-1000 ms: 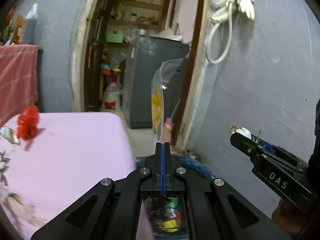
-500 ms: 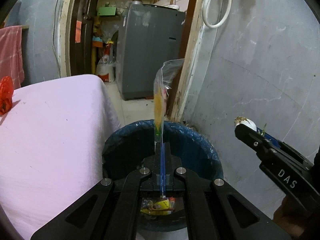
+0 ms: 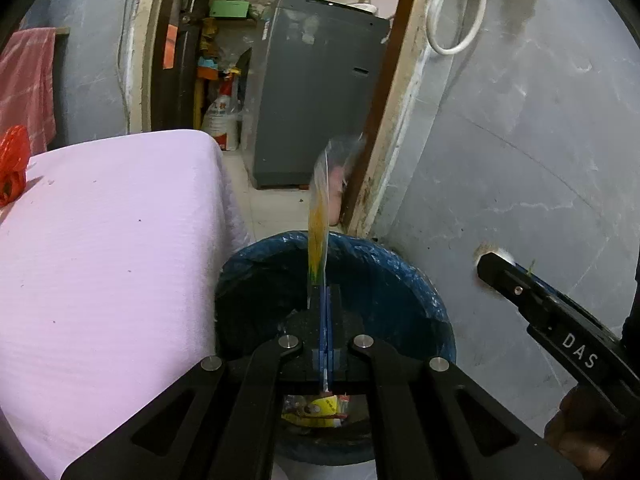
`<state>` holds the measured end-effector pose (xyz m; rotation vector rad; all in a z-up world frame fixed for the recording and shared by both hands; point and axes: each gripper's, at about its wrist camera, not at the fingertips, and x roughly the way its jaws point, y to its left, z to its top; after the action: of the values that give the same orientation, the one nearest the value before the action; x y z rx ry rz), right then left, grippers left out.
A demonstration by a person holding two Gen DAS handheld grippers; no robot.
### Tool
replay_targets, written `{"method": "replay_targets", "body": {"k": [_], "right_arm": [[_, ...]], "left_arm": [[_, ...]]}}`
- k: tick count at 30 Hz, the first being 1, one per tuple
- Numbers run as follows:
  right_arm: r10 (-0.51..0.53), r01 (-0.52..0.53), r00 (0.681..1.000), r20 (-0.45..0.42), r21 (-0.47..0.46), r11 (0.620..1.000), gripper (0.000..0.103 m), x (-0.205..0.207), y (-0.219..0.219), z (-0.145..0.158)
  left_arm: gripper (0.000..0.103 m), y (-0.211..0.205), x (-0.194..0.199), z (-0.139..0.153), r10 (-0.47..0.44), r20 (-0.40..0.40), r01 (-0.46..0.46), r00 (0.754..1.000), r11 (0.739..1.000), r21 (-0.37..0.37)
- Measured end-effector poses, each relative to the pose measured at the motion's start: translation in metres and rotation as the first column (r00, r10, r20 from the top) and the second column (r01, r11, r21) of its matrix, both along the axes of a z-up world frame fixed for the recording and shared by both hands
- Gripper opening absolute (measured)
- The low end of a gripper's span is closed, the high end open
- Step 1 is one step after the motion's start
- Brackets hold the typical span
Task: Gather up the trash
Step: 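Carry the lemon-print bag and garlic over the bin and open both tools, then move both tools back to the table toward the red bag and green wrapper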
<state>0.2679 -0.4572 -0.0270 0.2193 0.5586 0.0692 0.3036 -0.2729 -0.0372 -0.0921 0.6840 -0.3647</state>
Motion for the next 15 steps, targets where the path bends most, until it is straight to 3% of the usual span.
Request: {"method": "replay_targets", "body": {"k": [5,10,15], "right_arm": [[0.007,-0.007,1.000,0.011,0.002,1.000,0.040,0.002,0.000,0.003],[-0.008,0.008,0.999,0.051,-0.003,1.000,0.044,-0.002,-0.002,0.009],[-0.030,0.032,0.994,0.105,-0.021,0.999,0.056,-0.010,-0.003,0.020]], "left_arm": [[0.001,0.002,-0.002,0.001,0.012,0.009,-0.012,1.000,1.000,-0.007],[0.012,0.005,-0.007,0.007,0.018,0.052,-0.017,0.998,1.000,-0.021],[0.036,0.015,-0.014,0.020,0.057,0.107,-0.051,0.993,0.997,-0.060]]}}
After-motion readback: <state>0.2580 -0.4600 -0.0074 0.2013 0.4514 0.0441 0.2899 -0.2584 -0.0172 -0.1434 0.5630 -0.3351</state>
